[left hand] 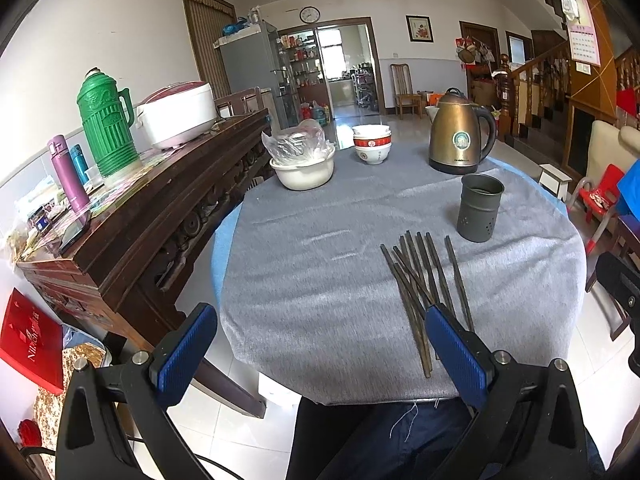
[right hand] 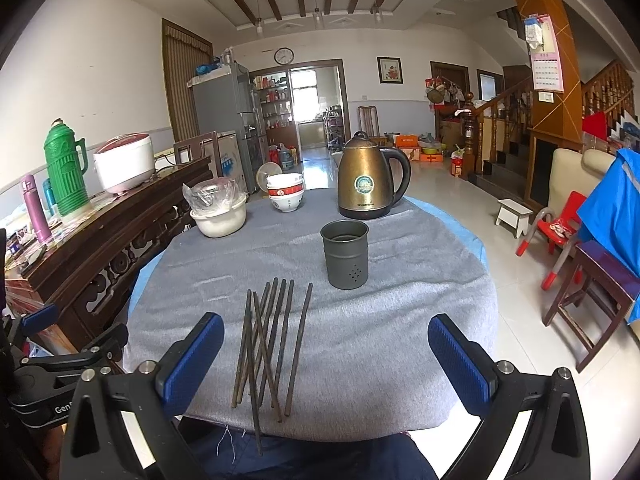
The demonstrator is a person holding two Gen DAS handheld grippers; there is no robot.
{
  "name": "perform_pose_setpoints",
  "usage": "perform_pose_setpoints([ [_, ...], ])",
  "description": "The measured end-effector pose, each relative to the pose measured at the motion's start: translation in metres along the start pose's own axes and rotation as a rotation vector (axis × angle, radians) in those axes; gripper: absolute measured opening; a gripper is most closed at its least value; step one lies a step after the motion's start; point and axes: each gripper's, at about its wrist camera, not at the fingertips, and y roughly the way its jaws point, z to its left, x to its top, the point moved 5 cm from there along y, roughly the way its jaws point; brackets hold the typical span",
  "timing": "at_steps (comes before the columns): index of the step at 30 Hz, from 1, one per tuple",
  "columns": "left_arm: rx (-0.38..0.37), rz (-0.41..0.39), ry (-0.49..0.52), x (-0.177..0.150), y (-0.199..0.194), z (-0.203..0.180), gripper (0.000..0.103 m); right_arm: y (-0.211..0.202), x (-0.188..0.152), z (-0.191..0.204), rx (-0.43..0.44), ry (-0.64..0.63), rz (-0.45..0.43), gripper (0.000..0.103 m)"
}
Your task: Organize utensils
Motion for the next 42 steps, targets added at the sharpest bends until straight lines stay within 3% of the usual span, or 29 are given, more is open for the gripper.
perform_pose_setpoints([
  [11, -0.007, 0.027, 0.006, -0.004, 0.007, 0.0, 0.103, 0.007, -0.001, -0.001, 0.002, 0.011, 0.021, 0.103],
  [22, -0.082, 0.17, -0.065, -0.021, 0.039, 0.008, 0.103, 0.02, -0.005, -0.004, 0.022, 0.045, 0.077, 0.103],
  [27, -0.156, 0.244, -0.086, -0.026, 0.06, 0.006, 0.099, 0.044, -0.003, -0.006, 0.047, 0.046, 0.115, 0.101],
  [30, -0.225, 0.307, -0.114, -0.028, 0.078, 0.006, 0.087, 0.065, 0.0, -0.006, 0.068, 0.042, 0.147, 0.091],
  [34, -0.301, 0.389, -0.17, -0.028, 0.104, 0.006, 0.067, 0.102, 0.008, -0.004, 0.185, 0.13, 0.219, 0.073],
  [40, -0.413, 0.466, -0.2, -0.017, 0.145, -0.006, 0.048, 0.174, -0.005, -0.011, 0.209, 0.122, 0.425, 0.04],
  [42, -0.432, 0.494, -0.207, -0.013, 0.16, -0.011, 0.043, 0.195, -0.009, -0.009, 0.233, 0.151, 0.475, 0.04],
])
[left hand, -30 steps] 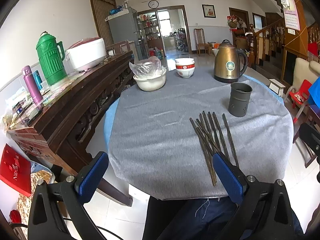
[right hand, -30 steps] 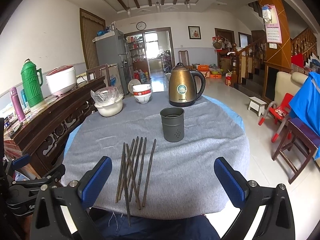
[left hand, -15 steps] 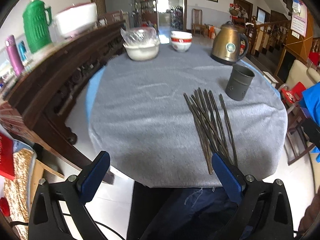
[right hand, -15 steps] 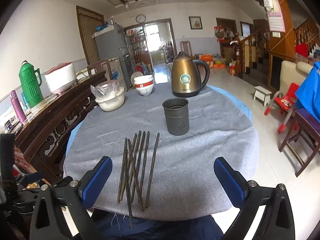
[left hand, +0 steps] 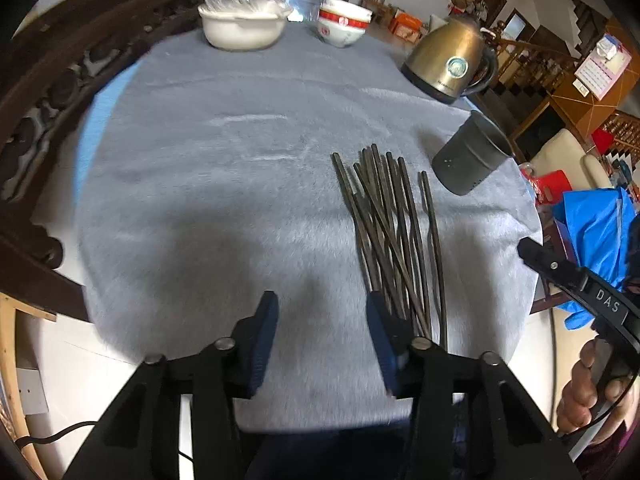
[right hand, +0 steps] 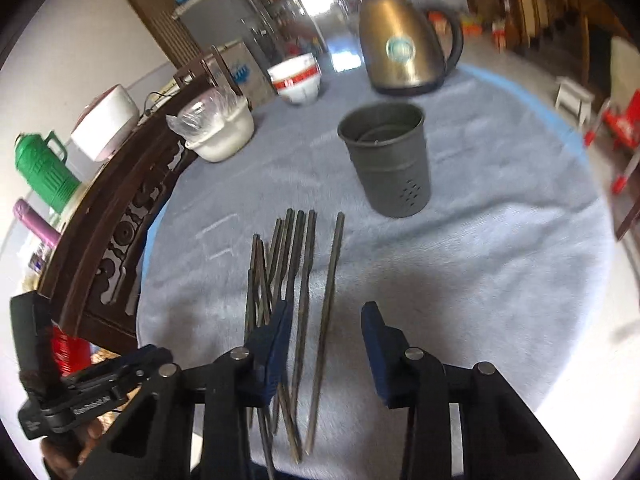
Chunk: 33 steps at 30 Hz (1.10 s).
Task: Organize utensils
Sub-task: 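Lower the right tool onto the chopstick pile and close on several chopsticks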
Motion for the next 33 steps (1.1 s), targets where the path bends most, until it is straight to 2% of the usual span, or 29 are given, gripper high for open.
perform_pose_setpoints([
  [3, -0.041, 0.044, -0.019, 0.015, 0.019, -0.002, 0.04, 0.026, 0.01, 0.009, 0.035, -0.001, 0.061, 0.04],
  [5, -0.062, 0.059, -0.013, 0.024, 0.03, -0.008, 0.04, 0.035, 0.018, 0.014, 0.041, 0.001, 0.065, 0.04],
  [9, -0.057, 0.106, -0.009, 0.036, 0.059, -0.018, 0.04, 0.044, 0.03, 0.01, 0.03, 0.008, 0.05, 0.04],
  [16, -0.083, 0.153, -0.017, 0.045, 0.091, -0.027, 0.04, 0.056, 0.025, -0.013, 0.048, 0.055, 0.088, 0.04],
  [18, -0.088, 0.153, -0.015, 0.047, 0.091, -0.027, 0.039, 0.057, 0.025, -0.015, 0.055, 0.051, 0.088, 0.04],
  [20, -0.092, 0.142, -0.007, 0.047, 0.09, -0.026, 0.026, 0.059, 0.026, -0.014, 0.073, 0.039, 0.09, 0.04],
  [21, -0.097, 0.134, 0.003, 0.048, 0.09, -0.025, 0.015, 0.061, 0.027, -0.012, 0.082, 0.034, 0.091, 0.04],
  [28, -0.136, 0.102, -0.005, 0.051, 0.077, -0.009, 0.01, 0.084, 0.037, 0.021, 0.159, -0.033, 0.16, 0.041],
  [31, -0.136, 0.075, -0.007, 0.056, 0.065, 0.001, 0.008, 0.101, 0.04, 0.038, 0.172, -0.059, 0.204, 0.052],
  [33, -0.137, 0.063, -0.011, 0.058, 0.06, 0.007, 0.008, 0.112, 0.04, 0.049, 0.185, -0.073, 0.234, 0.052],
])
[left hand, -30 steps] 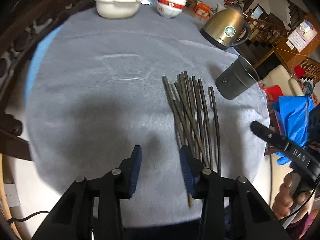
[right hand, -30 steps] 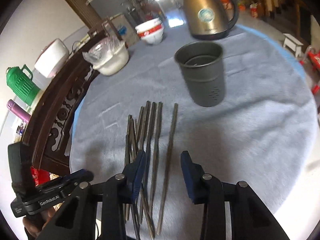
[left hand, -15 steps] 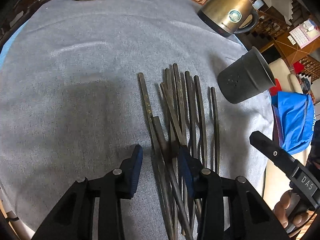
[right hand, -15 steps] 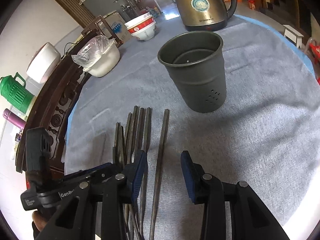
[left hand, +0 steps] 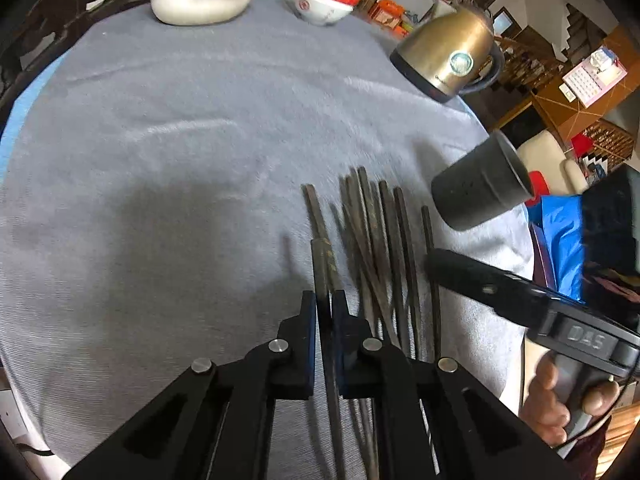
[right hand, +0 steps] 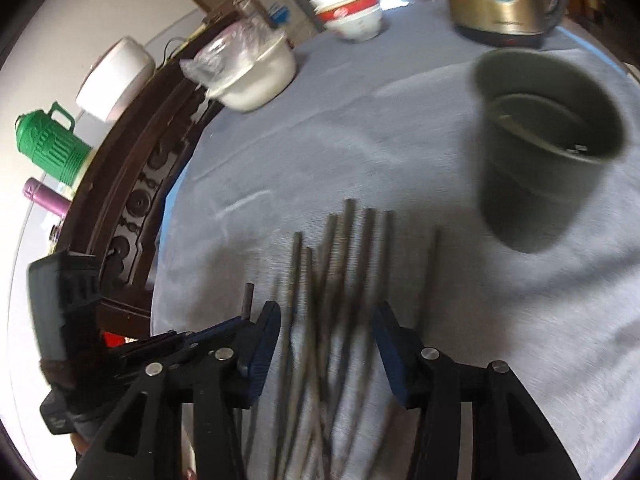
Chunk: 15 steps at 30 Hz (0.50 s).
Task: Organize utensils
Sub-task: 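Lower the right tool onto the chopstick pile and close on several chopsticks, then lift the held chopsticks with the right tool toward the grey holder cup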
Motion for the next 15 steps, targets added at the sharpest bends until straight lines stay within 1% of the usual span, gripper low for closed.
perform_pose_setpoints([
  [4, 0.006, -0.014, -0.011, 0.002, -0.011, 0.012, 0.007, 0.024, 0.002, 0.01, -0.046, -0.035, 0.051, 0.052],
  [7, 0.01, -0.024, -0.016, 0.003, -0.02, 0.018, 0.007, 0.036, 0.003, 0.013, -0.12, -0.069, 0.074, 0.052],
  [9, 0.013, -0.033, -0.019, 0.005, -0.026, 0.019, 0.007, 0.042, 0.003, 0.017, -0.162, -0.101, 0.094, 0.05],
  [10, 0.014, -0.039, -0.019, 0.006, -0.029, 0.018, 0.007, 0.045, 0.001, 0.017, -0.188, -0.112, 0.104, 0.04],
  [12, 0.019, -0.049, -0.02, 0.008, -0.035, 0.018, 0.007, 0.048, -0.001, 0.016, -0.205, -0.129, 0.121, 0.028],
  [13, 0.019, -0.056, -0.023, 0.009, -0.038, 0.017, 0.007, 0.046, -0.001, 0.015, -0.198, -0.124, 0.116, 0.02],
  [15, 0.021, -0.064, -0.026, 0.009, -0.045, 0.017, 0.007, 0.041, 0.001, 0.013, -0.188, -0.114, 0.1, 0.011],
])
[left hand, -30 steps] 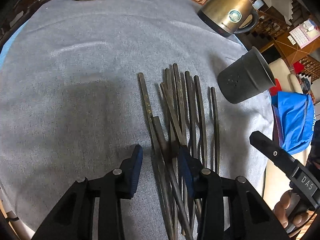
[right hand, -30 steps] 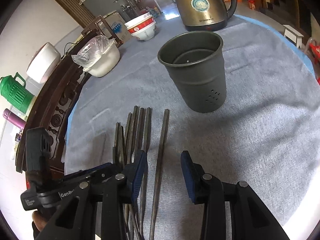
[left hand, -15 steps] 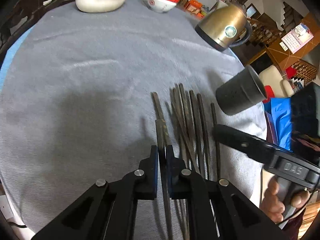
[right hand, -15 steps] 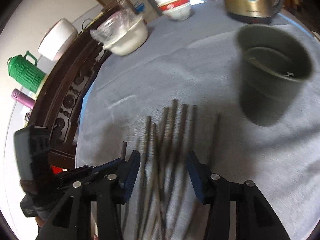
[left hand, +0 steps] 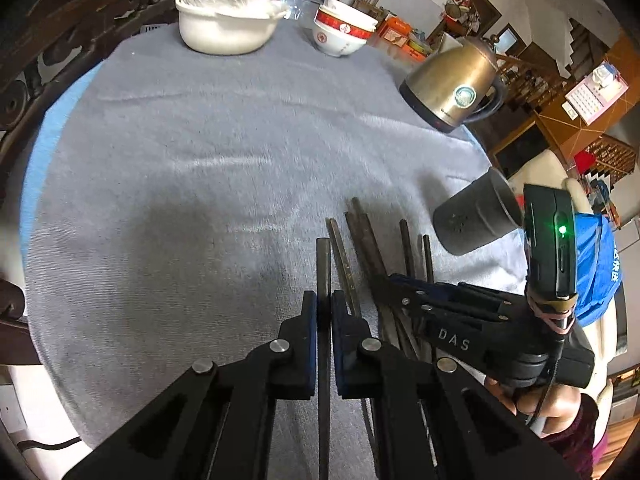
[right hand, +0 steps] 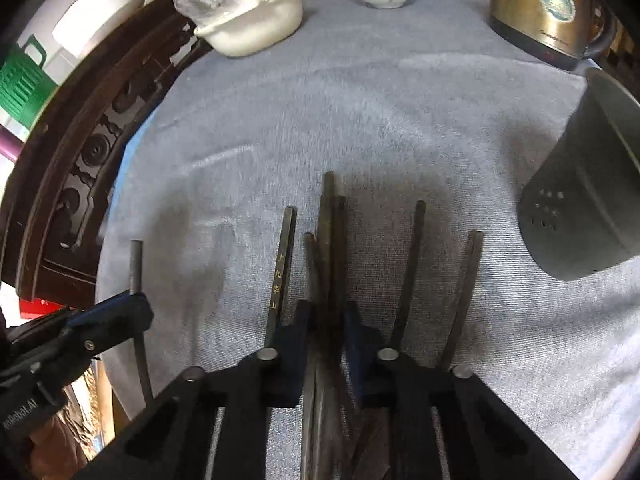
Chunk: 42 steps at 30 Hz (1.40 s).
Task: Organize utensils
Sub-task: 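Lift the held chopsticks with the right tool toward the grey holder cup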
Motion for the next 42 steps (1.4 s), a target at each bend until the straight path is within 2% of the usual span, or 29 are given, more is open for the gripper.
perform_pose_setpoints([
  [1, 0.003, -0.006, 0.0, 0.003, -0.001, -0.004, 0.007, -0.003, 0.0, -0.002, 0.005, 0.004, -0.008, 0.008],
  [6, 0.005, -0.042, 0.013, 0.007, -0.017, -0.013, 0.007, -0.02, 0.002, -0.018, 0.056, 0.047, -0.046, 0.007],
  [12, 0.004, -0.091, 0.032, 0.012, -0.042, -0.029, 0.007, -0.056, 0.003, -0.038, 0.183, 0.133, -0.123, 0.007],
  [15, -0.005, -0.111, 0.046, 0.017, -0.058, -0.044, 0.007, -0.087, 0.007, -0.046, 0.219, 0.158, -0.203, 0.008],
  [20, -0.005, -0.183, 0.089, 0.034, -0.089, -0.074, 0.007, -0.156, 0.015, -0.064, 0.249, 0.198, -0.417, 0.008],
  [27, -0.015, -0.307, 0.185, 0.071, -0.127, -0.132, 0.007, -0.242, 0.023, -0.088, 0.206, 0.245, -0.736, 0.007],
  [33, -0.009, -0.385, 0.249, 0.105, -0.139, -0.181, 0.007, -0.3, 0.027, -0.106, 0.166, 0.273, -0.918, 0.007],
  [38, -0.013, -0.446, 0.294, 0.124, -0.137, -0.224, 0.007, -0.33, 0.024, -0.119, 0.079, 0.262, -0.998, 0.007],
  [42, -0.035, -0.456, 0.313, 0.132, -0.121, -0.252, 0.007, -0.336, 0.024, -0.127, -0.002, 0.246, -0.995, 0.007],
])
